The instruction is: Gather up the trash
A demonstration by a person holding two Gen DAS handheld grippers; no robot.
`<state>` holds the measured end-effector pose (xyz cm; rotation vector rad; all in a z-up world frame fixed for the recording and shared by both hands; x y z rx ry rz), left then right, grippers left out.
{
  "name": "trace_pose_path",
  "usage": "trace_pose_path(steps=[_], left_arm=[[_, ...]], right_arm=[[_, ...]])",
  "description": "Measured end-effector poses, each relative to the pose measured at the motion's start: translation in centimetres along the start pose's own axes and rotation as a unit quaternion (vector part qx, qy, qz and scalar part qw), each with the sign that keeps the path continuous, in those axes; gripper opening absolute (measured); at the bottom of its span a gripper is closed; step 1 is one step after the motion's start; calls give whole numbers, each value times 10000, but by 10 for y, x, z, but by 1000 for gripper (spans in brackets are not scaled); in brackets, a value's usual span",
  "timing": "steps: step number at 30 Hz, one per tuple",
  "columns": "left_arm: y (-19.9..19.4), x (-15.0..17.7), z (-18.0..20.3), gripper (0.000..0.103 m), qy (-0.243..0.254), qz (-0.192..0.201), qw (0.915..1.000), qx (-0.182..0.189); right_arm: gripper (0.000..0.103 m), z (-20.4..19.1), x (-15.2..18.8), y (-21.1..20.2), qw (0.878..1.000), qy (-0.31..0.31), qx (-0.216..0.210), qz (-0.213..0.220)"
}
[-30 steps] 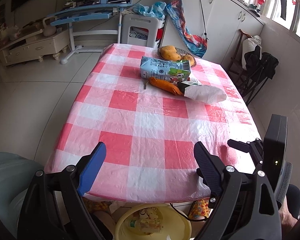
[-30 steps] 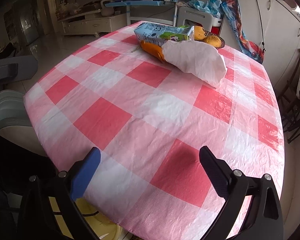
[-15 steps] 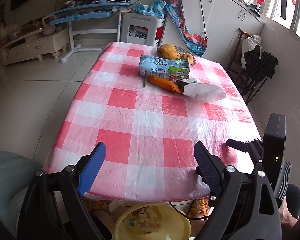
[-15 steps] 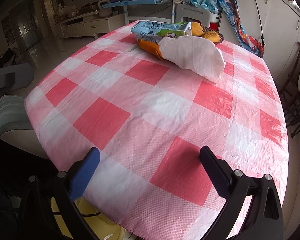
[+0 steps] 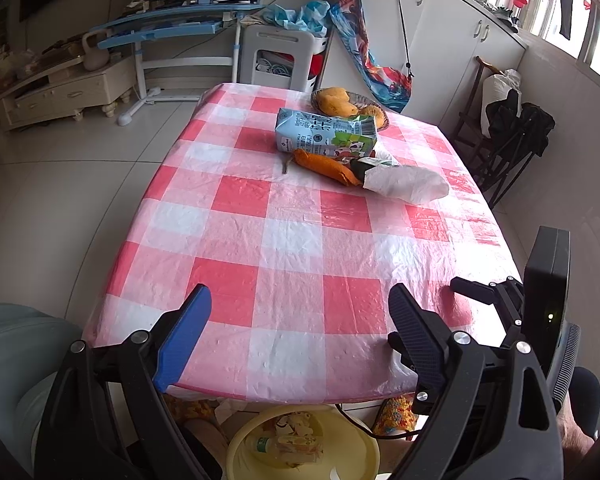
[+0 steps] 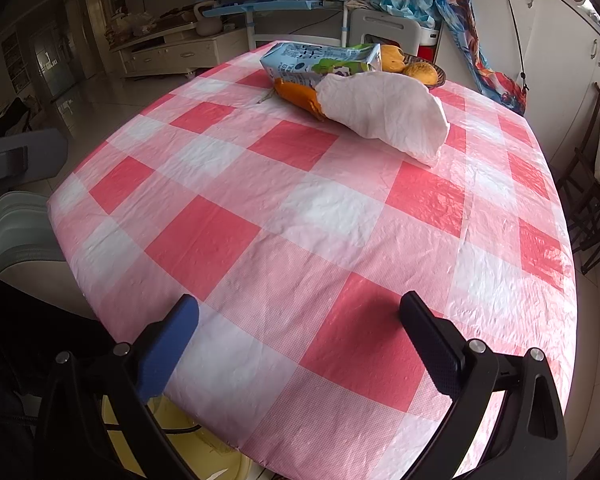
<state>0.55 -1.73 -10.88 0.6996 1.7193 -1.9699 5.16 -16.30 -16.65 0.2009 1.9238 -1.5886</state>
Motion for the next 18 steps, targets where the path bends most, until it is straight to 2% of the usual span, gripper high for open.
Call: trace_pose_path(steps=[18], left_arm=[[1, 2, 5, 87, 21, -42, 10000, 85]], right_arm=[[95, 0, 0, 1, 10000, 2, 0, 2]])
Point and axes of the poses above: each gripper's, at about its wrist camera, not at the fingertips, and y roughly the way its jaws point, z to its right, x to its underside, the point moved 5 cm from there along y, roughly the way its jaws point, and after that the axes turned 6 degrees about y, right-handed, at the moved point
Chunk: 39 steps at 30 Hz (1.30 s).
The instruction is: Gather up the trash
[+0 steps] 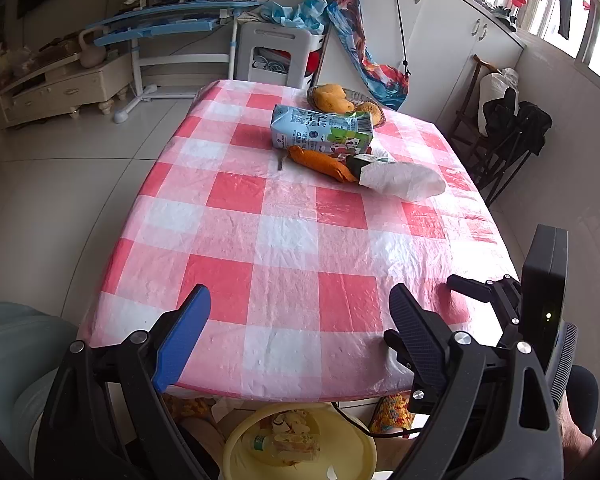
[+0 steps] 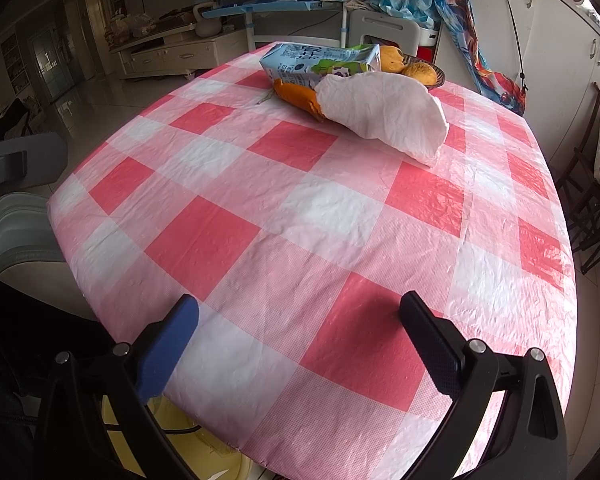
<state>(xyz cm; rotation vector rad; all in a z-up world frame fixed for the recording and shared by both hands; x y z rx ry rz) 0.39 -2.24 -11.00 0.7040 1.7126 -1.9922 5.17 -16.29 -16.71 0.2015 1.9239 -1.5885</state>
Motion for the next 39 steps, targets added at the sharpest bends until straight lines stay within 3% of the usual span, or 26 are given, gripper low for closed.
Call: trace_pose_path(steps=[39], left_arm=[[5, 5, 2, 88, 114, -111, 9999, 46]], right_arm=[[95, 0, 0, 1, 10000, 8, 5, 3]])
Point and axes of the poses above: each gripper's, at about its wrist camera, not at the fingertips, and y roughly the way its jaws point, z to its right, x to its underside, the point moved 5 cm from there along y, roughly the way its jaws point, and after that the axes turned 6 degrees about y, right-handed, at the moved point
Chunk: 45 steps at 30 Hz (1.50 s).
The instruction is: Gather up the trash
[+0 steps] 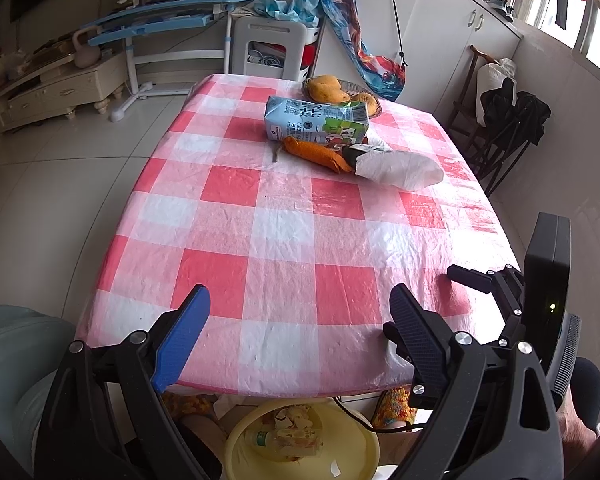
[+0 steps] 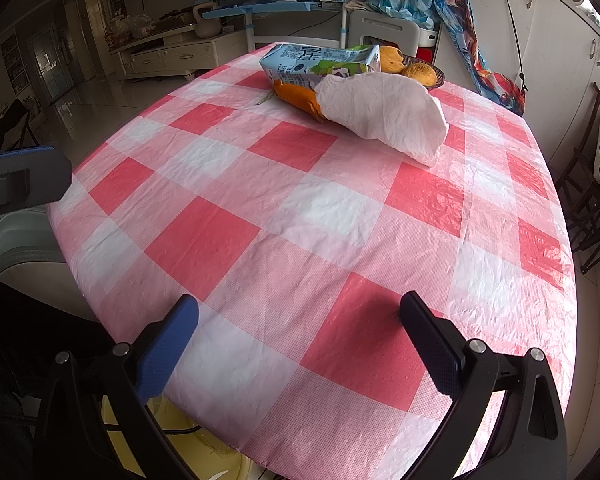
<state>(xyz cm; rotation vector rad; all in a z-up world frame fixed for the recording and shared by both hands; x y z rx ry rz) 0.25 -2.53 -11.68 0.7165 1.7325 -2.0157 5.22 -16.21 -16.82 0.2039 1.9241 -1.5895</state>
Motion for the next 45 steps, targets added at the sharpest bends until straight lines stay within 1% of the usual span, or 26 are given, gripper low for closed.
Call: trace_pose_path(steps=[45], left_arm=[[3, 2, 2, 88, 55, -51, 10000, 0]], right_arm=[[95, 0, 0, 0, 10000, 11, 5, -1]])
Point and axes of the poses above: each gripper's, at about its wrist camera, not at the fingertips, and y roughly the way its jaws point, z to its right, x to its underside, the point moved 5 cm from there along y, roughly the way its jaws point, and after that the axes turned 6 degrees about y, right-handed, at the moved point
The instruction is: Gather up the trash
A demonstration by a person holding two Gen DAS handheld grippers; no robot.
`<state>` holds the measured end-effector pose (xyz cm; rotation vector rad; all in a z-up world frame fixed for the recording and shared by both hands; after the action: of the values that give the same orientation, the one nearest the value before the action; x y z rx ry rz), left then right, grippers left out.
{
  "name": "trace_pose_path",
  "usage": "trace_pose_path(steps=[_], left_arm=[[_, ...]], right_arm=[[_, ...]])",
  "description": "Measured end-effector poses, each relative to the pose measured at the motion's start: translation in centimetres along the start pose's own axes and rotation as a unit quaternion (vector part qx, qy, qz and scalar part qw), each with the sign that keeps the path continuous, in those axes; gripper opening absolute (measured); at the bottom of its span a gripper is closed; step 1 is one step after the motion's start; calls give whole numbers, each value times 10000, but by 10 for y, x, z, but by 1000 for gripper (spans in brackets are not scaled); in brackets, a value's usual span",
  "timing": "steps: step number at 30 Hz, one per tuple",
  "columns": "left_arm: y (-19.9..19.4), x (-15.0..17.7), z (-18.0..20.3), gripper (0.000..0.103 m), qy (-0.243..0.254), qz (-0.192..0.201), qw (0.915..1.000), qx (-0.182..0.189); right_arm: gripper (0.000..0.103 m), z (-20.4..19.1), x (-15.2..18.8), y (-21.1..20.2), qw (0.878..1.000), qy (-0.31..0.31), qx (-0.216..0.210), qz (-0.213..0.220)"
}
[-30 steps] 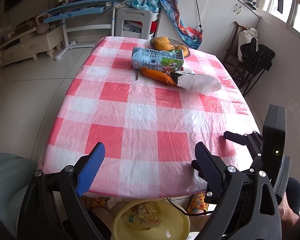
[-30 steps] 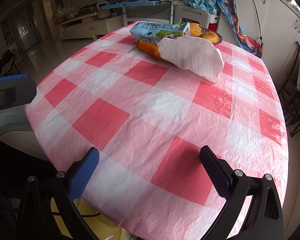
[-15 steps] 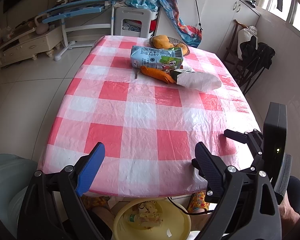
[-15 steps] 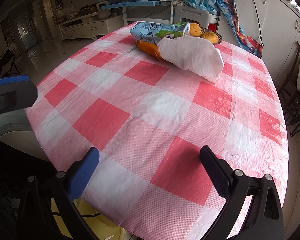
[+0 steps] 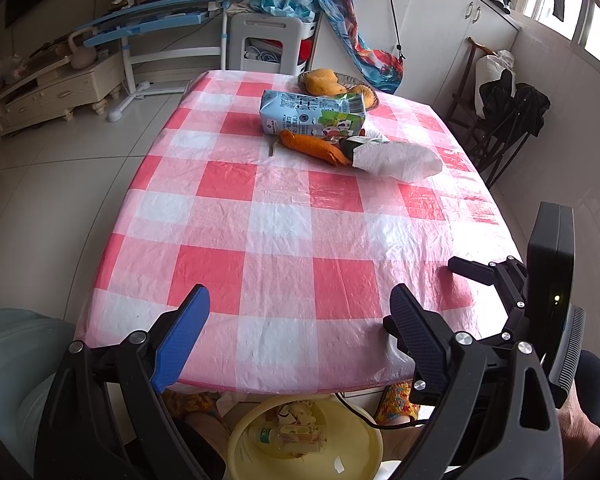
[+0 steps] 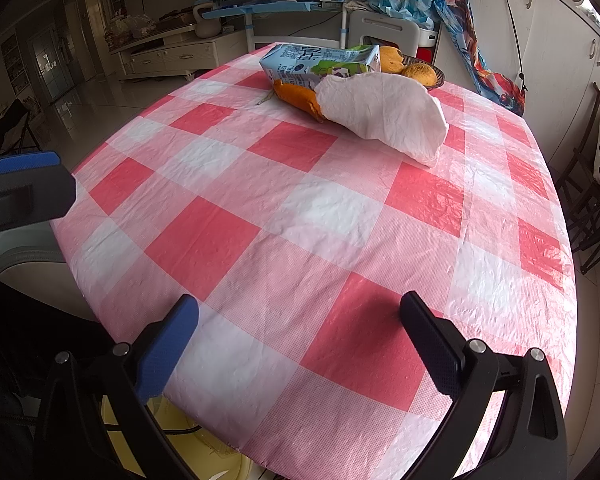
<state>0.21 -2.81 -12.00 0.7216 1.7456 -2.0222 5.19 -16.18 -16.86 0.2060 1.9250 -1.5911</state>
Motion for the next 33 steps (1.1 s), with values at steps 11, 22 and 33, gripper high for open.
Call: trace_pose_path(steps=[11, 22, 33], left_arm=[[1, 0, 1, 88, 7, -10, 10000, 3], [1, 1, 1, 88, 19, -20, 10000, 2], [1, 1, 2, 88, 29, -30, 10000, -1]], right_arm=[[95, 0, 0, 0, 10000, 1, 0, 1], [95, 0, 0, 0, 10000, 3, 1, 2], [95, 0, 0, 0, 10000, 6, 2, 1]])
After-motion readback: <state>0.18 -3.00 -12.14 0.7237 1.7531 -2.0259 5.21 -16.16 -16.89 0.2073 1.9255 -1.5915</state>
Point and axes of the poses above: each gripper's, at about its wrist camera, not at the fingertips, and y roughly the way its jaws point, z to its right, x to its underside, the point moved 5 cm from there along y, roughly the way its jaws point, and after that the axes turned 6 degrees about y, right-handed, at the moved point
